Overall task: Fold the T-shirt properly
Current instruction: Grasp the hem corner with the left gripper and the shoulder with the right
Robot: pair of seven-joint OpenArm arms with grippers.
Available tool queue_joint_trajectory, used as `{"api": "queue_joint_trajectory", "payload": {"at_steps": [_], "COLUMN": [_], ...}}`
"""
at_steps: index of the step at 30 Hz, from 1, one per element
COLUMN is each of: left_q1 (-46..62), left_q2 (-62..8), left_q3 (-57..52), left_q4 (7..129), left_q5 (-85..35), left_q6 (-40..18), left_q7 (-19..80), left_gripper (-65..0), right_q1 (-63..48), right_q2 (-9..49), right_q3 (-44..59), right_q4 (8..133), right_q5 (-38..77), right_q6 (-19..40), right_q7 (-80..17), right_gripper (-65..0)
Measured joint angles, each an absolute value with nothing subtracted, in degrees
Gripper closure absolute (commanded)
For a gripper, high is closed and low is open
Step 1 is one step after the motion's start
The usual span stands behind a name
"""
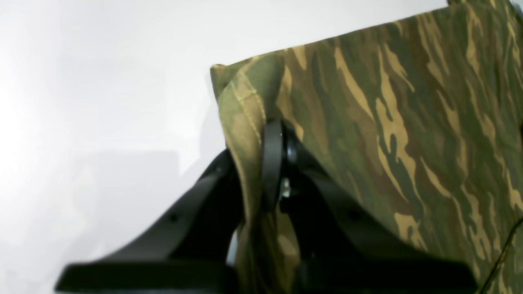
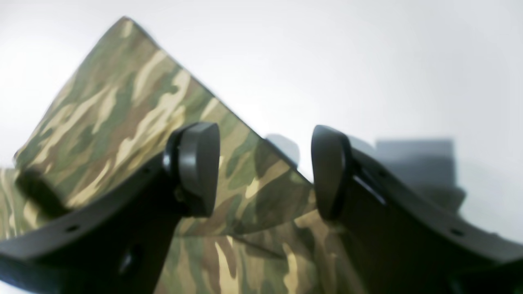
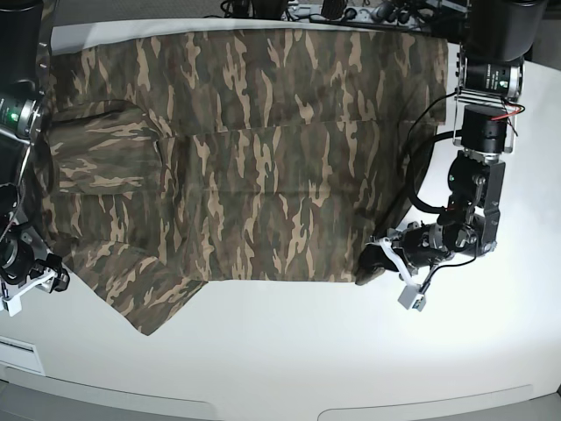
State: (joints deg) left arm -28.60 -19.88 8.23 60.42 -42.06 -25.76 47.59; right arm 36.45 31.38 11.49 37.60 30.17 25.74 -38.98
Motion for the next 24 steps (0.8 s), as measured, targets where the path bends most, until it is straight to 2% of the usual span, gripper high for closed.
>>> {"api": "queue_joint_trajectory", "payload": {"at_steps": [3, 6, 8, 16, 22, 24], "left_q1": [-28.58, -28.58, -28.58, -28.6, -28.6, -28.6], "left_q2": [-19.86, -19.88, -19.88, -19.88, -19.9, -19.88], "left_q3": [8.23, 8.23, 8.23, 8.23, 8.23, 8.23], "left_q4": [60.42, 60.42, 60.42, 60.42, 60.42, 60.42], "left_q5": [-42.06, -42.04, -42.09, -42.04, -42.22, -42.19], "left_q6": [-25.78, -25.76, -25.78, -25.76, -25.78, -25.78], "left_q7": [47.64, 47.66, 47.83, 48.31, 48.95, 48.95], "left_gripper": [0.0, 0.0, 0.0, 0.0, 0.0, 0.0], "right_q1": [36.95, 36.38, 35.81, 33.98, 33.32, 33.36], "right_q2": [29.91, 27.99, 27.07, 25.36, 25.69, 25.69], "right_q3": [11.44, 11.44, 11.46, 11.46, 11.51, 11.51], "right_q4": [34.79, 34.5, 34.52, 34.72, 34.74, 34.74], "right_q5": [26.17, 17.8, 17.54, 20.78, 28.73, 30.0], "right_q6": [23.53, 15.38, 15.44, 24.53, 35.64, 37.17], "right_q7": [-34.94, -32.27, -31.03, -29.52, -34.79, -35.79], "right_gripper": [-37.6, -37.6, -37.6, -37.5, -37.5, -37.3]}}
